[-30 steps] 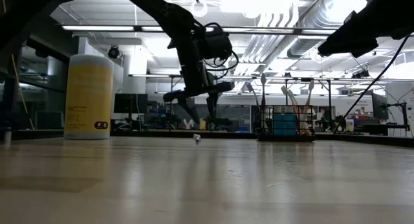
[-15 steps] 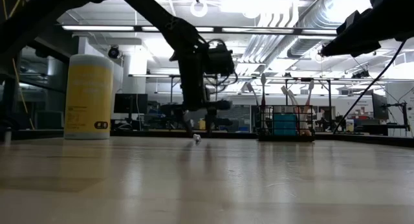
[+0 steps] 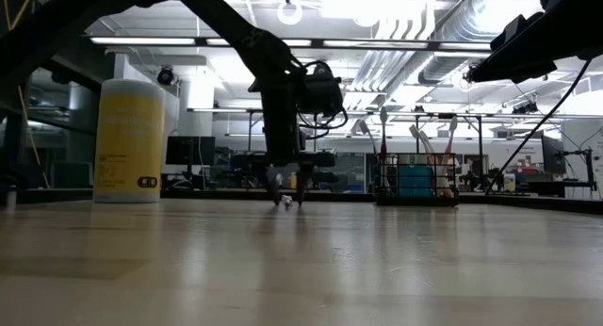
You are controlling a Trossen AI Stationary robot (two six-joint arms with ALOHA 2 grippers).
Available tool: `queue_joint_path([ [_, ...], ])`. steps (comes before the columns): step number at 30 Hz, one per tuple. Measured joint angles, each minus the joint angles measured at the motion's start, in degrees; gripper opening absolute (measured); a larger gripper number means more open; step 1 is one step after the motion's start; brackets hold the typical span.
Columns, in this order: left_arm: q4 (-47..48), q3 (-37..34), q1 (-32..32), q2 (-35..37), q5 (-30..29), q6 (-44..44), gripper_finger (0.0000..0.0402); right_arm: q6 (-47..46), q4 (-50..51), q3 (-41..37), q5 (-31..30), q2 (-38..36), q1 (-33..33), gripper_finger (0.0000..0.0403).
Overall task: Pick & Place toothbrushing station
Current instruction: Put the violet toothbrush into the black wire organizer
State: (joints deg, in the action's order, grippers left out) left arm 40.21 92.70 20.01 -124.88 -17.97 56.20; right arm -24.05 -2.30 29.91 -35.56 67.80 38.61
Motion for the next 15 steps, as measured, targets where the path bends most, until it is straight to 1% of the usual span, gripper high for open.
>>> queue_joint_path([
  [2, -0.2, 0.0, 0.1, 0.0, -0.2, 0.0, 0.0176, 0.0, -0.1, 0.0, 0.0, 0.0, 0.0, 0.0122],
  [9, -1.3, -0.1, 0.5, -0.1, -0.4, -0.2, 0.0091, 0.1, -0.1, 0.0, 0.0, 0.0, 0.0, 0.0122],
  [15, -1.6, -0.1, 0.9, -0.1, 1.0, -1.0, 0.0042, 0.1, -0.1, 0.0, 0.0, 0.0, 0.0, 0.0122],
])
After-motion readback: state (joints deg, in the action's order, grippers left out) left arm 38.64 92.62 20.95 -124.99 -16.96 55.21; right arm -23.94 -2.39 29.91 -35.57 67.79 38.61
